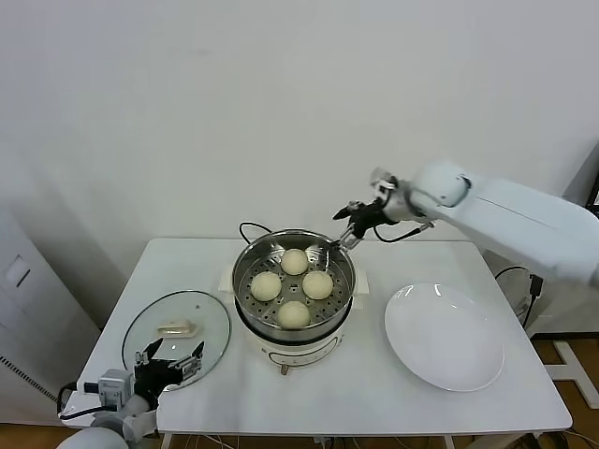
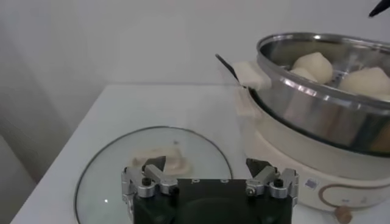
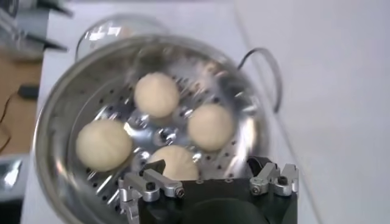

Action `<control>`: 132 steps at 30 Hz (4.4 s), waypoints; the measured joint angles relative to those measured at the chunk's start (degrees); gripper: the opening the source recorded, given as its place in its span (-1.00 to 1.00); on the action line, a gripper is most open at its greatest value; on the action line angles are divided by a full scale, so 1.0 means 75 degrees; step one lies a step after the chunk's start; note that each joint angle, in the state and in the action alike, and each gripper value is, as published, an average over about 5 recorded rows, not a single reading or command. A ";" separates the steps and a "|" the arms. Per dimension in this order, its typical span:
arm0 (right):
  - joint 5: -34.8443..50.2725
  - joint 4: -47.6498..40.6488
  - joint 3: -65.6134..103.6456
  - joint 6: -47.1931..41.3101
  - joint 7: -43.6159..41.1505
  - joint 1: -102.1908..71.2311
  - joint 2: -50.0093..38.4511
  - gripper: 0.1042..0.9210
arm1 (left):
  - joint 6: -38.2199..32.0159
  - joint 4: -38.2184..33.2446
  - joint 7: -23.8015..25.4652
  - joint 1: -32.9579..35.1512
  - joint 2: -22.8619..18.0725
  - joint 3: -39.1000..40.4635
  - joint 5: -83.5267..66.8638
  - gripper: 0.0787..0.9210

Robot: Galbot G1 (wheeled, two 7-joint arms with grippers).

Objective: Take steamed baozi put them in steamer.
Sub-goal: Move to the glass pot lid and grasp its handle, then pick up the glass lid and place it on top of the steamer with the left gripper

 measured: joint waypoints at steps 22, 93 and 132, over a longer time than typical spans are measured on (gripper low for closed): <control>-0.1585 0.1563 0.8721 0.2086 0.3200 -0.7966 0.0061 0.76 | -0.0353 0.0241 0.0299 -0.0154 0.0253 -0.0289 0.0130 0.77; -0.5733 0.1955 1.3694 0.3239 0.3221 -1.2743 0.4138 0.76 | -0.4335 0.5178 0.0518 -0.1763 -0.1125 -0.0073 1.5012 0.77; -0.5820 0.1953 1.3602 0.3295 0.3095 -1.2692 0.4078 0.76 | -0.4189 0.4867 0.0818 -0.1864 -0.1265 -0.0420 1.4412 -0.93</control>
